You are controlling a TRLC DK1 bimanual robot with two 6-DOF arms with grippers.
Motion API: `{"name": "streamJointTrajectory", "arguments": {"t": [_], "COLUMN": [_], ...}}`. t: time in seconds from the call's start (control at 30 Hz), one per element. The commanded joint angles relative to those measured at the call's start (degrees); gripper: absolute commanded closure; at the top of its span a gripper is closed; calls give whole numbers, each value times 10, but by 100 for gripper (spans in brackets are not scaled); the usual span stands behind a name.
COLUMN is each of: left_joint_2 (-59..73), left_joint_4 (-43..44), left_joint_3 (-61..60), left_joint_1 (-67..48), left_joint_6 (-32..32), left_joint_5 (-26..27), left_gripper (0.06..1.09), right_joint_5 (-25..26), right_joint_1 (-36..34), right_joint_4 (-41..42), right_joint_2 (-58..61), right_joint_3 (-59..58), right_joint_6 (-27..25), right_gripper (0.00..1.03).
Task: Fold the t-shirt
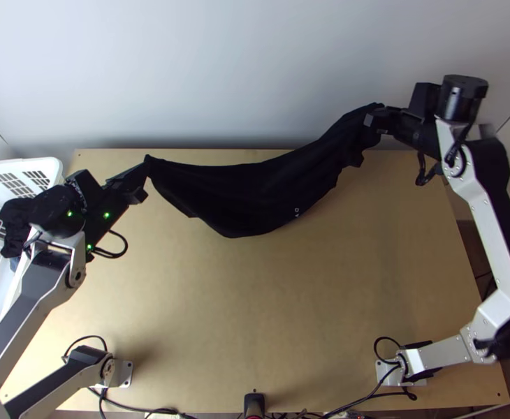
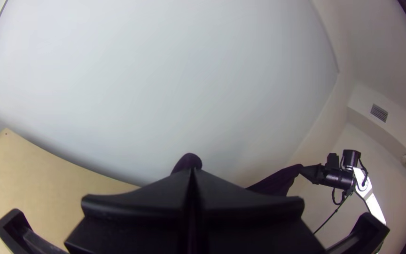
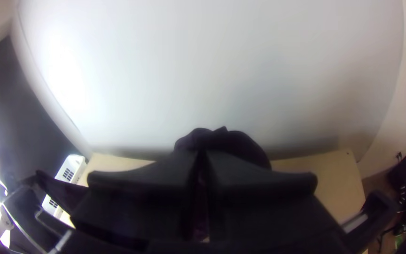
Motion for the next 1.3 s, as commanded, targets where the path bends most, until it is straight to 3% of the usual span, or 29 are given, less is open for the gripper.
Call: {"name": "streamJointTrajectory", "arguments": {"t": [0.0,0.07,0.27,0.37,0.5,0.7,0.77,1.0,1.13,1.27], "left_joint_2": [-35,-10,121,163,205,243,230,114,28,-43], "left_joint_4": [5,24,51,74,90,98,98,90,86,73], "left_joint_3": [4,29,156,204,242,292,281,102,-20,-106], "left_joint_1": [14,63,146,146,139,124,113,54,6,-38], "left_joint_6": [3,-7,-45,-53,-56,-55,-50,13,36,57], "left_joint_5": [-5,-10,-45,-95,-124,-134,-133,-78,-78,-78], "left_gripper": [105,105,105,105,105,105,105,105,105,105], "right_joint_5": [34,66,83,162,262,278,275,251,240,171], "right_joint_1": [-25,-35,-77,-78,-86,-69,-46,98,162,192], "right_joint_4": [121,194,218,287,421,419,419,418,335,226], "right_joint_2": [-98,-110,22,74,131,180,133,-54,-111,-149], "right_joint_3": [-73,-104,-11,26,46,118,52,-284,-393,-464], "right_joint_6": [60,56,39,37,28,23,13,-133,-157,-173], "right_gripper": [100,100,100,100,100,100,100,100,100,100]}}
